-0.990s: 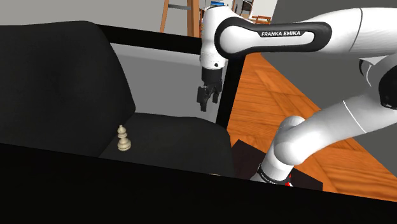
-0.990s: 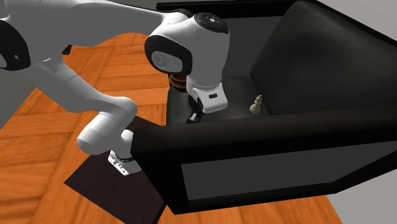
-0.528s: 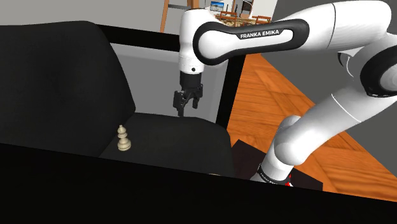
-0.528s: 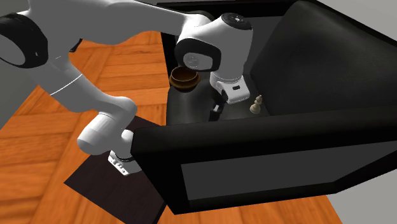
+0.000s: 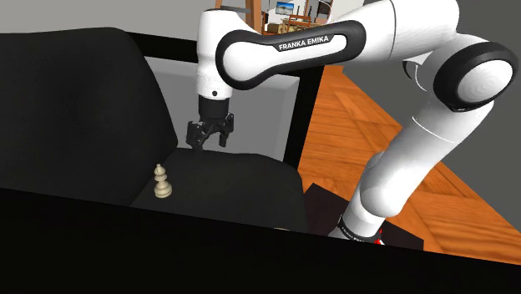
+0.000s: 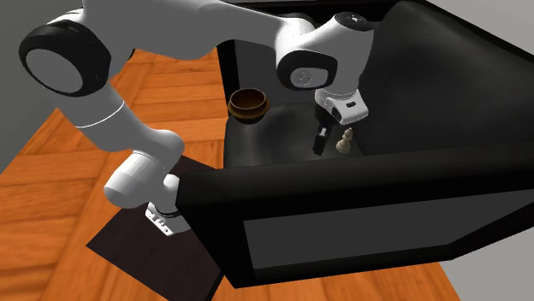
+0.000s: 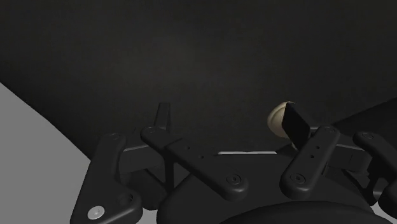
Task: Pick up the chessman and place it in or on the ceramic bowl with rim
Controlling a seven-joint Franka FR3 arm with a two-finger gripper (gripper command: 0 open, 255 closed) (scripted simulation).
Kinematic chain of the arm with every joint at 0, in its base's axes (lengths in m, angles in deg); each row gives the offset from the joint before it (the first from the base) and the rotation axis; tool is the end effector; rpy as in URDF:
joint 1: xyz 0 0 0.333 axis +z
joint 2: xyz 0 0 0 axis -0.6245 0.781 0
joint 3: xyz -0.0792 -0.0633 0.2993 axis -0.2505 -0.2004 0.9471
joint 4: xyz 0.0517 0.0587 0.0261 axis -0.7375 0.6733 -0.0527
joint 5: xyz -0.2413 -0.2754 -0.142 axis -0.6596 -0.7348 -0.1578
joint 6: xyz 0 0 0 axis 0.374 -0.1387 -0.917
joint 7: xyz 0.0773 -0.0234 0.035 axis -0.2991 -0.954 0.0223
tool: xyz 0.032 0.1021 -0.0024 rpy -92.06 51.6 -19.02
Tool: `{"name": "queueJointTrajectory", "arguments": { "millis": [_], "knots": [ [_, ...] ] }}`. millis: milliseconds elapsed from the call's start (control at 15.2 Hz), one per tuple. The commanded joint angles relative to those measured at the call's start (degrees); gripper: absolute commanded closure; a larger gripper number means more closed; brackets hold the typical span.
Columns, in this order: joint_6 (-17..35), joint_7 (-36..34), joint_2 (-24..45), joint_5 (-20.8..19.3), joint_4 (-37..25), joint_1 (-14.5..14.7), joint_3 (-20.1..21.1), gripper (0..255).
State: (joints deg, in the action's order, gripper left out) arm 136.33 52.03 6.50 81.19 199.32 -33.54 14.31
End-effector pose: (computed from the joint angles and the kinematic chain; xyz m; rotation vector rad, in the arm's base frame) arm 0.4292 0.2639 0.5182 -3.0519 -0.0600 -0.0065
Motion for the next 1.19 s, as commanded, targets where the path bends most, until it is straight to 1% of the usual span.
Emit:
{"name": "queueJointTrajectory", "arguments": {
  "millis": [0,330,660,1122],
  "knots": [
    [1.81,-2.24,3.91,-1.07,-3.16,0.28,1.44,0],
    [4.16,-8.09,13.66,-5.33,-12.68,1.8,4.2,0],
    [4.62,-13.53,23.49,-10.72,-23.6,4.84,5.48,0],
    [9.31,-14.21,25.42,-11.8,-20.64,5.44,5.29,0]
  ]
}}
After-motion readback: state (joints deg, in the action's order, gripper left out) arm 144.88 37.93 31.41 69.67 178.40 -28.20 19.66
